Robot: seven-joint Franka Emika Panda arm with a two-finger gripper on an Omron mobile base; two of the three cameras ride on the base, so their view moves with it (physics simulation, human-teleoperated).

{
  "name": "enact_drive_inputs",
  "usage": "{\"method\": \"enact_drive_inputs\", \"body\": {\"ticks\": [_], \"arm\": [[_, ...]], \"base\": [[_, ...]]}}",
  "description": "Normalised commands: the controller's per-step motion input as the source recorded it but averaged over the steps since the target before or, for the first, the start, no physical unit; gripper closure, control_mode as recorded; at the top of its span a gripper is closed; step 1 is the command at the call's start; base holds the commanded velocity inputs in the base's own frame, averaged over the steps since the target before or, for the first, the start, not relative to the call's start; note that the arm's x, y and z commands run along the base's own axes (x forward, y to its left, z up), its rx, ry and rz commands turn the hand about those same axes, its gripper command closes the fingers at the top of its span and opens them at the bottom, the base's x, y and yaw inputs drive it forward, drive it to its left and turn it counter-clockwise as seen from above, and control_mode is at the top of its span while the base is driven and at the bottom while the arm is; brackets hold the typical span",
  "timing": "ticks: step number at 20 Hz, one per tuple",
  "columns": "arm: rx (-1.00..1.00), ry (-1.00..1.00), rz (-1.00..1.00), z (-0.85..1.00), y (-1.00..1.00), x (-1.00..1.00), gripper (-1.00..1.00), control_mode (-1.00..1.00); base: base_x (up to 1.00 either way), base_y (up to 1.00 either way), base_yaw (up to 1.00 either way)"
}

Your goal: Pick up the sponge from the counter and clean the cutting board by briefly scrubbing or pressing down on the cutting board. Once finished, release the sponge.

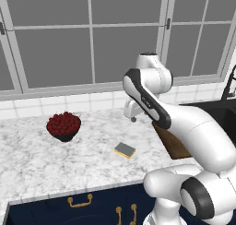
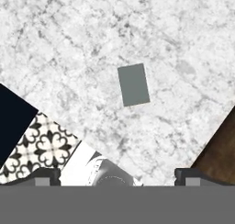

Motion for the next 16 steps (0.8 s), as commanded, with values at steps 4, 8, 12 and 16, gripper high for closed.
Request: {"method": "enact_drive_inputs", "body": {"ticks": [4,8,12,16], "arm": [[0.00,0.11,0.00,-0.46,0.03,0.02,-1.00,-1.00],[-0.02,0.12,0.00,-0.47,0.05,0.08,-1.00,-1.00],[-0.02,0.07,0.00,-0.48,0.12,0.10,-1.00,-1.00],[-0.01,0.00,0.00,-0.46,0.11,0.15,-1.00,-1.00]], "base": [[0.00,0.00,0.00],[0.00,0.00,0.00],[0.00,0.00,0.00],[0.00,0.00,0.00]]}}
